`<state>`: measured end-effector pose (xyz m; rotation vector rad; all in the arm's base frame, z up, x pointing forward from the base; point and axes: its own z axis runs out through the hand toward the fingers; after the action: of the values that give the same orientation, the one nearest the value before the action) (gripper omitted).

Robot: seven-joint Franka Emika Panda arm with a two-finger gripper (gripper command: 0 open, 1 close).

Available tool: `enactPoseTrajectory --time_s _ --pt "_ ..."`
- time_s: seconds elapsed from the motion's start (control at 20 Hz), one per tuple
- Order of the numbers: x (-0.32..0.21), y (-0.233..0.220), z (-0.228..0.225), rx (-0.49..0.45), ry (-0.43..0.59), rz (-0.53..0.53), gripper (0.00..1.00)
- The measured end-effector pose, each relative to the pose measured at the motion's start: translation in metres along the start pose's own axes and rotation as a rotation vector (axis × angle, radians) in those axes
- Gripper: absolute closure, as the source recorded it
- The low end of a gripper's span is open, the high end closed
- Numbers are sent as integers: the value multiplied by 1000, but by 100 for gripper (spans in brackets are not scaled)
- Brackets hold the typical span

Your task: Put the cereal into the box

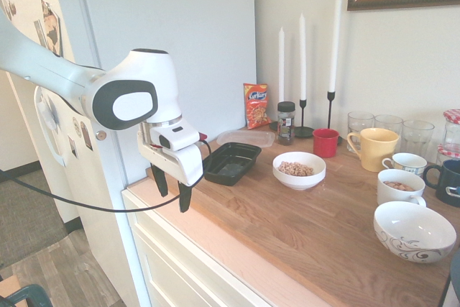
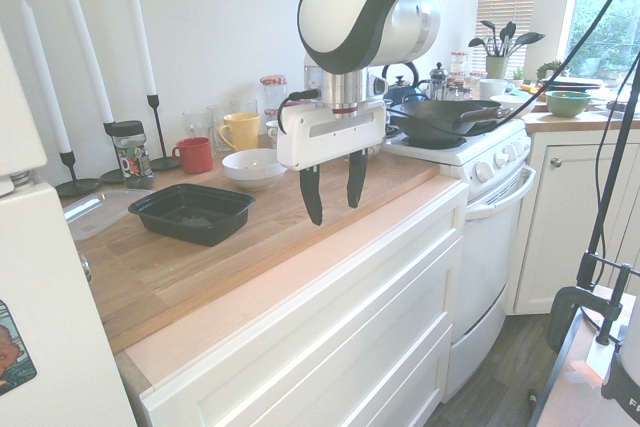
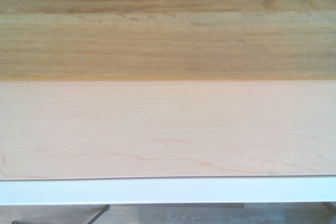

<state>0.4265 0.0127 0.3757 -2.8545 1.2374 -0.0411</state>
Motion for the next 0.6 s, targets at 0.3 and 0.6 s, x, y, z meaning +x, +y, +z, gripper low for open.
enactPoseTrajectory --time_s 0.3,0.6 --pt "10 -9 -3 26 40 -8 0" --pt "98 -35 -27 72 68 83 0"
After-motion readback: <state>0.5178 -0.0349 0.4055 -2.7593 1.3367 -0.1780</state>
